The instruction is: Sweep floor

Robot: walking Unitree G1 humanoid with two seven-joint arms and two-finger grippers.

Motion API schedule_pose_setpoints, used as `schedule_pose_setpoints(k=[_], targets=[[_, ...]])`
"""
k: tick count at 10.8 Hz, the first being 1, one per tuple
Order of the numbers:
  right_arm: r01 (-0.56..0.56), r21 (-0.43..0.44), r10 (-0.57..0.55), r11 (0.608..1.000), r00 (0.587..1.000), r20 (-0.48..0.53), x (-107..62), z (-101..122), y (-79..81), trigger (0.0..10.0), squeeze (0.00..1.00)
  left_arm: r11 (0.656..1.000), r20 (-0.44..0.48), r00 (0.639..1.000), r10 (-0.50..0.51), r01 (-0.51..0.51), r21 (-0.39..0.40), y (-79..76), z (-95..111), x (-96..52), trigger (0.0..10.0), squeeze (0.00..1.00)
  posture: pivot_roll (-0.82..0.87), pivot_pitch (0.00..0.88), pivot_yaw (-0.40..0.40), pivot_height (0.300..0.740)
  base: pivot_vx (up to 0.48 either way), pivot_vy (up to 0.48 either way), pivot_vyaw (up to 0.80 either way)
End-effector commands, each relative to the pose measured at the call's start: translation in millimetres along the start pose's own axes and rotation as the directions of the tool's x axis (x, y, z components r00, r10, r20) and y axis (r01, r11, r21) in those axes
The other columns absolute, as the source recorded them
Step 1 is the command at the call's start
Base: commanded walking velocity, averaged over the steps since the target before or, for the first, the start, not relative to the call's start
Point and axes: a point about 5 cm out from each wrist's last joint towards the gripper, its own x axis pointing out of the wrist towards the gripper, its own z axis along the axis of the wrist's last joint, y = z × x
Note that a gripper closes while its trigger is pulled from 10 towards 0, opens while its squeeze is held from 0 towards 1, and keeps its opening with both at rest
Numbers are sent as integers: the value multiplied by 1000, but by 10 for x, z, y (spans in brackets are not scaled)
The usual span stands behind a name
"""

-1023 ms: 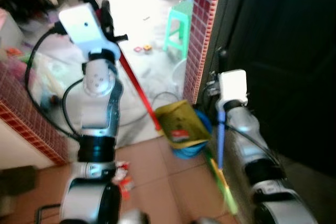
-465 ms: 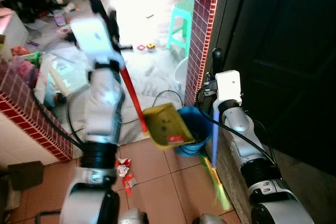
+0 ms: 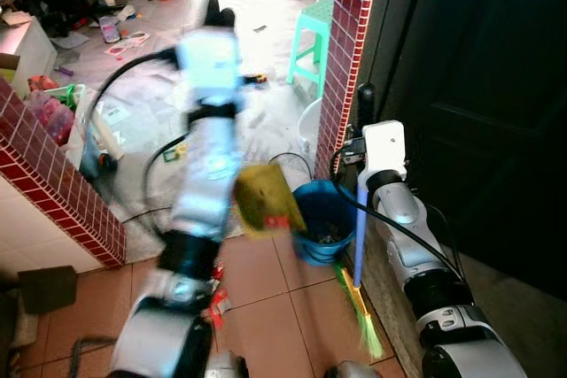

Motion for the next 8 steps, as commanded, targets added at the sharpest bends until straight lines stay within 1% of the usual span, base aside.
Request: schedule_pose_setpoints(k=[1, 3, 4, 5, 6, 7, 8], targets=[[-5, -1, 5, 1000, 997, 71, 38, 171, 26, 10000, 0, 999, 123, 992, -30, 32, -16, -96, 215, 75, 10000, 0, -96, 0, 59, 740, 0, 0, 0], [5, -3, -5, 1000, 997, 73, 27, 162, -2, 10000, 0, 990, 134, 982, -135, 140, -31, -303, 182, -9, 10000, 0, -97, 0, 68, 740, 0, 0, 0], [8, -2, -8, 1000, 997, 73, 24, 160, -3, 10000, 0, 970, 161, 958, -239, 243, -2, -460, 179, -89, 10000, 0, -96, 0, 69, 740, 0, 0, 0], [9, -1, -9, 1000, 997, 73, 27, 162, 3, 10000, 0, 952, 176, 937, -303, 304, 26, -557, 166, -154, 10000, 0, -94, 0, 70, 740, 0, 0, 0], [8, -2, -8, 1000, 997, 77, 33, 170, 8, 10000, 0, 887, 193, 866, -461, 457, 64, -720, 143, -295, 10000, 0, -91, 0, 71, 740, 0, 0, 0], [9, -4, -9, 1000, 997, 81, 35, 176, 1, 10000, 0, 820, 201, 797, -570, 566, 82, -817, 129, -413, 10000, 0, -91, 0, 72, 740, 0, 0, 0], [13, -7, -13, 1000, 997, 80, 30, 169, -15, 10000, 0, 757, 207, 734, -646, 651, 55, -882, 131, -513, 10000, 0, -90, 0, 72, 740, 0, 0, 0]])
